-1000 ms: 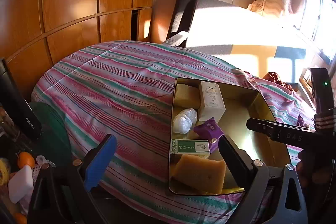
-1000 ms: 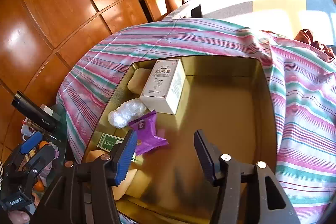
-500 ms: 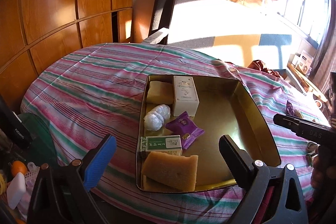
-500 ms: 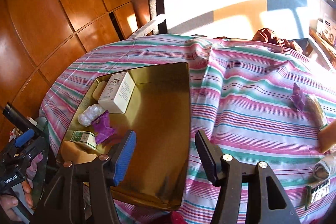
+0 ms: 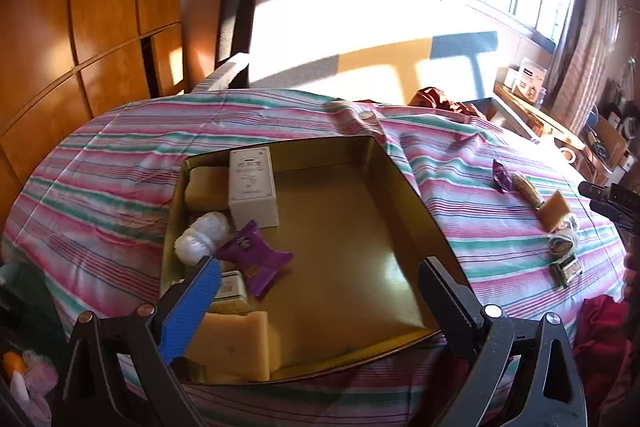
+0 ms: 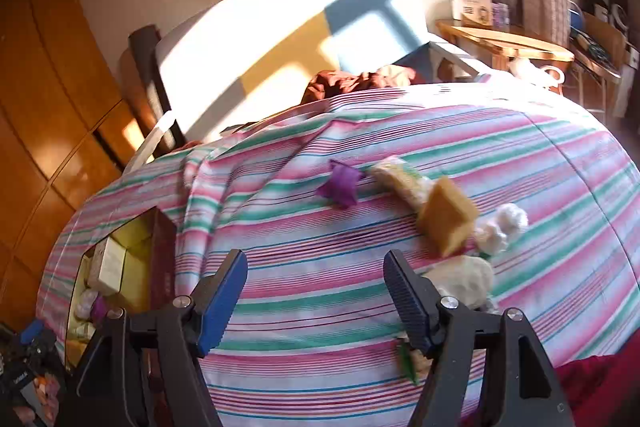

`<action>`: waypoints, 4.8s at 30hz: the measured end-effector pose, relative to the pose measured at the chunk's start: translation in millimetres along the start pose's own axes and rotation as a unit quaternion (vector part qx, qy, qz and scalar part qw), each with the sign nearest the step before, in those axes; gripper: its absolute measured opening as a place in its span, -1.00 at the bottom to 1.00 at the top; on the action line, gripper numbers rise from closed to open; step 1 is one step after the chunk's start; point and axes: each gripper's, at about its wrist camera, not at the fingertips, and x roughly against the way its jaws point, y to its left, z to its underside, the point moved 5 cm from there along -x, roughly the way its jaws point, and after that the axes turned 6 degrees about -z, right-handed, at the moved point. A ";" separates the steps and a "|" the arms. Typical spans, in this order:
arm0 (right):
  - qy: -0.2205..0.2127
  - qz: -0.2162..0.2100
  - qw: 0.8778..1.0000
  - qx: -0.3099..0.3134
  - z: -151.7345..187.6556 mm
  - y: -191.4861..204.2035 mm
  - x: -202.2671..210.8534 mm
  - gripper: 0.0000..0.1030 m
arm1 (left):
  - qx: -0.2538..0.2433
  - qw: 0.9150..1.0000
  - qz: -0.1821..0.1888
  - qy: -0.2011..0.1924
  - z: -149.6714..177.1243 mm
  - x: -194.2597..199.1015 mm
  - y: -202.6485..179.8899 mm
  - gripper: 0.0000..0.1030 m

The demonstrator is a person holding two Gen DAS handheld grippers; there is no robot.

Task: Organize objects
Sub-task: 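Move both tools back from the tray to the item pile, then grasp the cracker packet with the left tool, then lift the cracker packet with the left tool while the right tool grasps the clear plastic bundle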

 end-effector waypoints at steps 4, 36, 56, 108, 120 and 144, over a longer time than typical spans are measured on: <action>-0.033 0.035 0.995 -0.086 -5.9 -69.7 27.4 0.44 | -0.041 0.999 0.033 -0.001 -8.3 -3.4 -41.4 0.92; -0.083 -0.067 0.951 -0.290 28.9 -168.9 44.2 0.45 | -0.348 0.887 0.293 0.072 51.3 -54.2 -365.7 0.60; -0.069 -0.094 0.949 -0.293 30.6 -168.1 37.3 0.45 | -0.383 0.867 0.302 0.106 80.1 -90.1 -398.6 -0.03; 0.013 -0.028 0.955 -0.295 37.1 -171.1 17.3 0.45 | -0.282 0.936 0.208 0.030 80.3 -96.3 -280.7 0.32; 0.060 0.023 0.949 -0.309 29.6 -180.5 0.4 0.39 | -0.274 0.937 0.216 0.023 80.0 -96.4 -279.0 0.32; 0.110 0.146 0.954 -0.238 -13.7 -220.3 -103.2 -0.35 | -0.267 0.937 0.224 0.025 80.1 -96.7 -276.8 0.33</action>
